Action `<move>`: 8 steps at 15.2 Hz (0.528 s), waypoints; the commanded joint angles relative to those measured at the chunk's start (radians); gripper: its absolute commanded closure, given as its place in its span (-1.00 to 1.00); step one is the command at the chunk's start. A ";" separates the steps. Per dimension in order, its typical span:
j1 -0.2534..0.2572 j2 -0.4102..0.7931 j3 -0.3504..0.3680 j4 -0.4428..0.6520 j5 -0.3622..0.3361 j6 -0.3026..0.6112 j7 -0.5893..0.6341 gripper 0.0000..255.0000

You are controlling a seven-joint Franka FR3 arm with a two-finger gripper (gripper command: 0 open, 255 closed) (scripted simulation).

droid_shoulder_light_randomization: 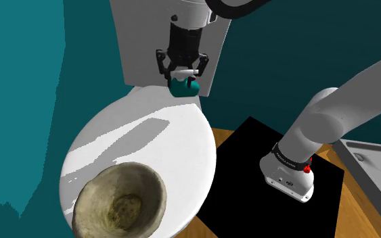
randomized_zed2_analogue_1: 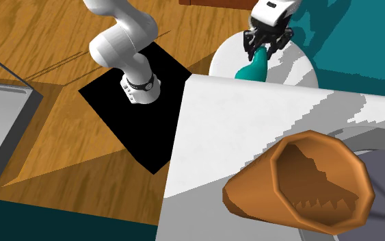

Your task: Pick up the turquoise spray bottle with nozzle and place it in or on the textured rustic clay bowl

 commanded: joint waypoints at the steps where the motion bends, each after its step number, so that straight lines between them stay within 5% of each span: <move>1: 0.016 0.000 0.032 0.009 0.009 -0.006 0.045 1.00; 8: 0.049 0.072 0.181 0.104 0.000 -0.018 0.240 1.00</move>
